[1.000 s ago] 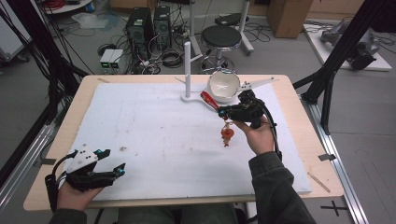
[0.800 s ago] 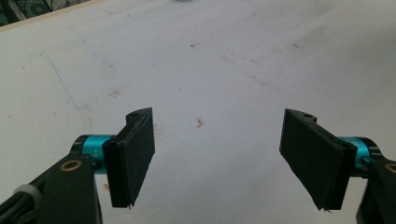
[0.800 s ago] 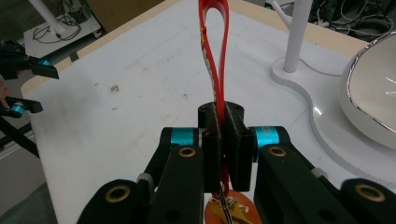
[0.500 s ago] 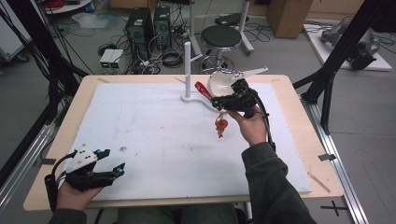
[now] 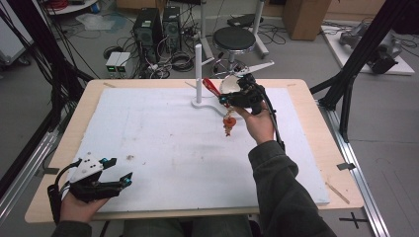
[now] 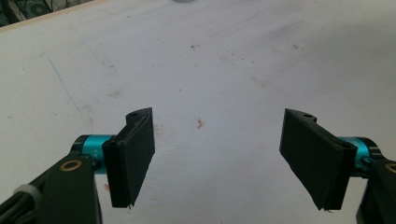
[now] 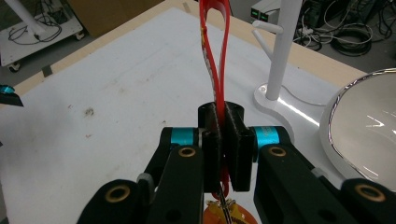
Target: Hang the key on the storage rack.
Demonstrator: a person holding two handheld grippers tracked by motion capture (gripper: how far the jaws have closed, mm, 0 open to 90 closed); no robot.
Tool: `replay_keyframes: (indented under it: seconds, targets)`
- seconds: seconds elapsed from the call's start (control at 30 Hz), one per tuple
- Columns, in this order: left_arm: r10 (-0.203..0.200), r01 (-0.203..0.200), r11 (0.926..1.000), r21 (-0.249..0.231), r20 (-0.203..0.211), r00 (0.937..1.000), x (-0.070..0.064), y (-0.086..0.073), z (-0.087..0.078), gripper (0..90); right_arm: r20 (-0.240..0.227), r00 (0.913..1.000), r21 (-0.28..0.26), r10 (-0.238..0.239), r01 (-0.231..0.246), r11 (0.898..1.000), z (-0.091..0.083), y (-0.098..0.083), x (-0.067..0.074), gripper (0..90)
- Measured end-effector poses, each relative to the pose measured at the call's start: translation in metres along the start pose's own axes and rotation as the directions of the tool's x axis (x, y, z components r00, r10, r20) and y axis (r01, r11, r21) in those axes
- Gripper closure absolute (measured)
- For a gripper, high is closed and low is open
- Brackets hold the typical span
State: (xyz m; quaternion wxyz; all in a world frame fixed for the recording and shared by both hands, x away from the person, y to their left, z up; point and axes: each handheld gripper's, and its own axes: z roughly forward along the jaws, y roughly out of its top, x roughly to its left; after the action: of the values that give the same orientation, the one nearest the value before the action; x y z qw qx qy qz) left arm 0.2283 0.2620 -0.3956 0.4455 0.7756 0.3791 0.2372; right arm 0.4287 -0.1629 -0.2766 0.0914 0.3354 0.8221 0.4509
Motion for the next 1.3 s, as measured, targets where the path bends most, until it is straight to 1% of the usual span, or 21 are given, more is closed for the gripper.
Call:
replay_keyframes:
  seconds: [0.03,0.1,0.17,0.23,0.3,0.4,0.43,0.5,0.53,0.57,0.6,0.67,0.77,0.87,1.07,1.1,1.3]
  targets:
    - [-0.005,0.005,1.0000,-0.002,-0.003,1.0000,0.000,0.000,0.000,26.8,-0.001,1.0000,0.000,-0.001,0.001,1.000,0.002,0.001,-0.002,85.9]
    - [-0.001,0.001,1.0000,-0.004,-0.002,1.0000,0.000,0.000,0.000,26.8,0.002,1.0000,0.010,-0.002,0.002,1.000,0.007,0.004,-0.004,85.9]
    - [-0.005,0.005,1.0000,-0.005,-0.003,1.0000,0.000,0.000,0.000,26.8,0.007,1.0000,0.013,-0.004,0.004,1.000,0.009,0.006,-0.004,85.9]
    - [-0.006,0.006,1.0000,-0.005,-0.004,1.0000,0.000,0.000,0.001,26.8,0.014,0.9998,0.009,-0.016,0.015,1.000,0.012,0.008,-0.004,85.9]
    - [-0.006,0.006,1.0000,-0.004,-0.004,1.0000,0.000,-0.001,0.001,26.8,0.019,0.9996,0.017,-0.022,0.022,1.000,0.017,0.011,-0.005,85.9]
    - [-0.005,0.005,1.0000,-0.005,-0.003,1.0000,0.000,0.000,0.000,26.8,0.022,0.9997,0.032,-0.012,0.011,0.999,0.023,0.013,-0.007,85.9]
    - [-0.004,0.004,1.0000,-0.004,-0.003,1.0000,0.000,0.000,0.000,26.8,0.027,0.9996,0.029,-0.006,0.006,1.000,0.027,0.015,-0.008,85.9]
    - [-0.003,0.003,1.0000,-0.005,-0.004,1.0000,0.000,0.000,0.000,26.8,0.029,0.9996,0.026,-0.007,0.006,1.000,0.028,0.016,-0.009,85.9]
    - [-0.004,0.004,1.0000,-0.004,-0.004,1.0000,0.000,0.000,0.000,26.8,0.032,0.9995,0.029,0.003,-0.004,1.000,0.029,0.017,-0.009,85.9]
    - [-0.004,0.004,1.0000,-0.003,-0.003,1.0000,0.000,-0.001,0.000,26.8,0.029,0.9996,0.025,0.002,-0.003,1.000,0.031,0.018,-0.010,85.9]
    - [-0.001,0.001,1.0000,-0.001,-0.003,1.0000,0.001,0.000,0.000,26.8,0.039,0.9992,0.020,0.011,-0.012,1.000,0.033,0.021,-0.011,85.9]
    - [-0.001,0.001,1.0000,-0.004,-0.004,1.0000,0.001,0.000,0.000,26.8,0.041,0.9991,0.021,0.014,-0.015,1.000,0.034,0.022,-0.012,85.9]
    - [0.001,-0.001,1.0000,-0.002,-0.005,1.0000,0.001,0.000,0.000,26.8,0.064,0.9979,0.001,0.008,-0.008,1.000,0.037,0.025,-0.011,85.9]
    - [0.000,0.000,1.0000,-0.003,-0.004,1.0000,0.001,0.000,0.000,26.8,0.080,0.9968,-0.003,0.004,-0.004,1.000,0.039,0.029,-0.010,86.0]
    - [0.002,-0.002,1.0000,-0.001,-0.002,1.0000,0.001,0.000,0.000,26.8,0.105,0.9944,0.010,0.010,-0.012,1.000,0.049,0.032,-0.014,85.9]
    - [0.002,-0.002,1.0000,-0.002,-0.002,1.0000,0.001,-0.001,0.000,26.9,0.113,0.9935,0.022,0.017,-0.020,1.000,0.052,0.032,-0.015,85.9]
    - [-0.002,0.002,1.0000,-0.009,-0.004,1.0000,0.000,0.000,0.000,26.8,0.123,0.9922,0.043,0.022,-0.027,0.999,0.061,0.030,-0.017,85.9]
